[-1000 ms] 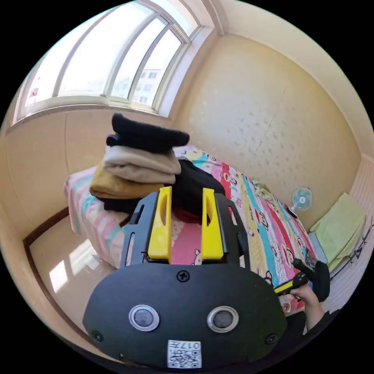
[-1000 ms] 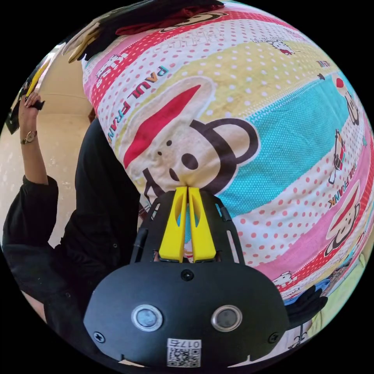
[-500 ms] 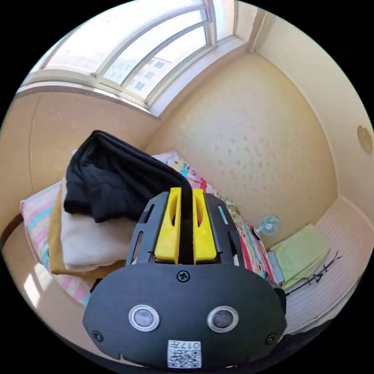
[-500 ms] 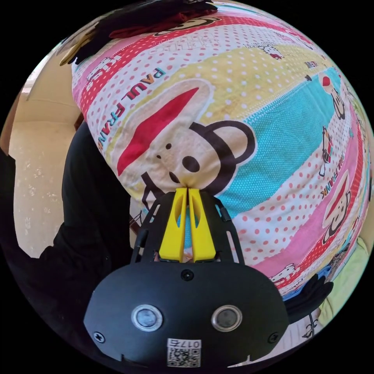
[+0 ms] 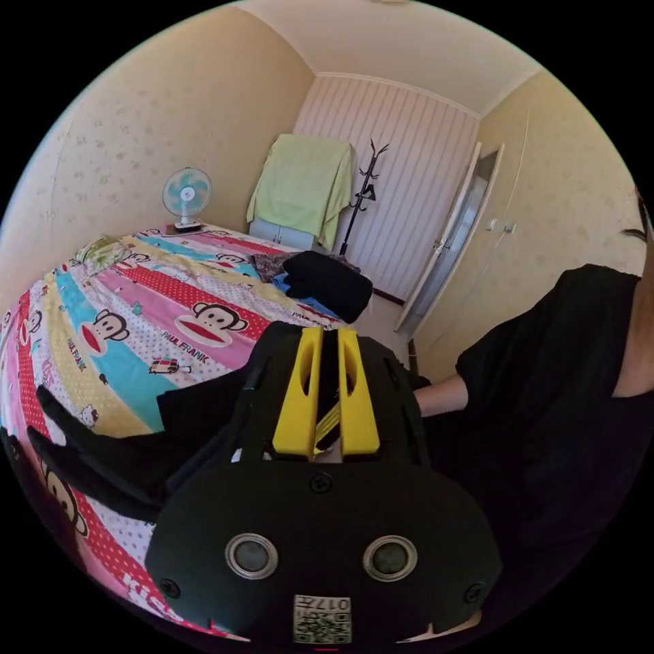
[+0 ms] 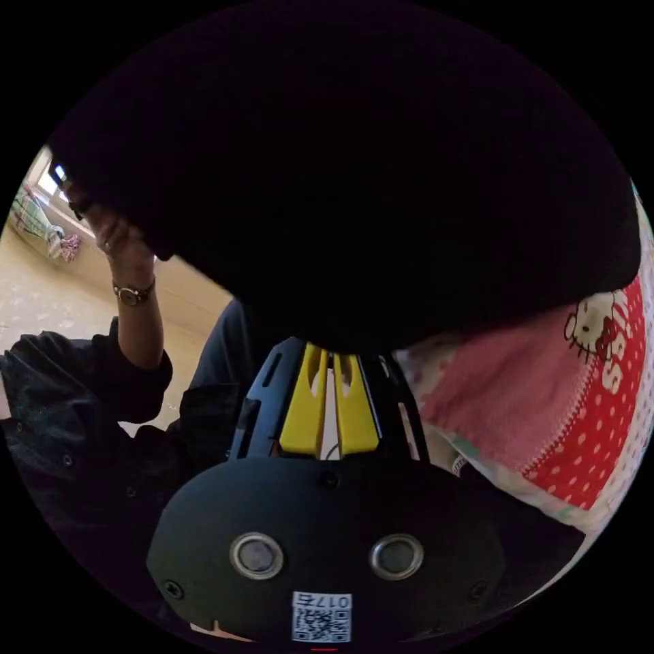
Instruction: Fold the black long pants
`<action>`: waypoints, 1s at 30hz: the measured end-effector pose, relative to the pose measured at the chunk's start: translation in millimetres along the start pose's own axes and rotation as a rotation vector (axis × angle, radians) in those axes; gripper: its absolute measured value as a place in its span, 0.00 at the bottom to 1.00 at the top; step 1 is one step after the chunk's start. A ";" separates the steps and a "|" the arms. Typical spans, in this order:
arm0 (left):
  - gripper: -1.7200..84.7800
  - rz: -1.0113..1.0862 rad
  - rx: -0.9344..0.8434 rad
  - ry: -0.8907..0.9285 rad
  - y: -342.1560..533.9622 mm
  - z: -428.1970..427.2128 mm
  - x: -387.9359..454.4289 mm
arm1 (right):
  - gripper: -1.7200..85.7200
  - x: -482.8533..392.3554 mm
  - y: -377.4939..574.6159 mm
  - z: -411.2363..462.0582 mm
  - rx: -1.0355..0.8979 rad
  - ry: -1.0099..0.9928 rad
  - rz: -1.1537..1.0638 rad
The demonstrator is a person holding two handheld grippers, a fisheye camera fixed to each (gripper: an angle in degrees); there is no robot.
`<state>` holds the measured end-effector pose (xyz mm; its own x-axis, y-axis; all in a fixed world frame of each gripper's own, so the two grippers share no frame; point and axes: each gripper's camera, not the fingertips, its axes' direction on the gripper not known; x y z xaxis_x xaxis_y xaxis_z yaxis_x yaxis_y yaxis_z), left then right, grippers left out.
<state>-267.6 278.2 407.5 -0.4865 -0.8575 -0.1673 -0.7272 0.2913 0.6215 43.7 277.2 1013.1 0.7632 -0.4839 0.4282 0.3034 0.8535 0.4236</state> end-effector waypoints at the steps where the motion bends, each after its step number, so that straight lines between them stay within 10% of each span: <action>1: 0.09 -0.078 -0.037 -0.065 23.1 15.1 6.5 | 0.02 14.0 30.7 -13.0 -0.017 -0.035 0.050; 11: 0.15 -0.704 0.243 -0.179 121.4 -33.1 -64.3 | 0.02 74.9 176.8 -102.9 0.173 -0.303 0.341; 20: 0.12 -0.543 -0.278 -0.589 13.5 77.8 -141.0 | 0.03 45.8 160.6 -98.9 0.172 -0.248 0.241; 24: 0.07 -0.658 -0.007 -0.415 53.6 0.4 -151.5 | 0.03 22.4 154.7 -100.9 0.120 -0.221 0.137; 26: 0.07 -0.838 0.412 -0.184 129.0 -85.3 -158.0 | 0.03 10.0 148.8 -104.9 0.067 -0.110 0.070; 30: 0.06 -1.031 0.605 -0.291 226.4 -149.7 -146.4 | 0.05 4.2 118.4 -110.6 0.065 0.049 -0.002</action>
<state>-288.5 406.2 687.2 0.4148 -0.6988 -0.5828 -0.9050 -0.2504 -0.3439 145.9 397.6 976.7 0.7900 -0.4745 0.3882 0.2688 0.8372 0.4763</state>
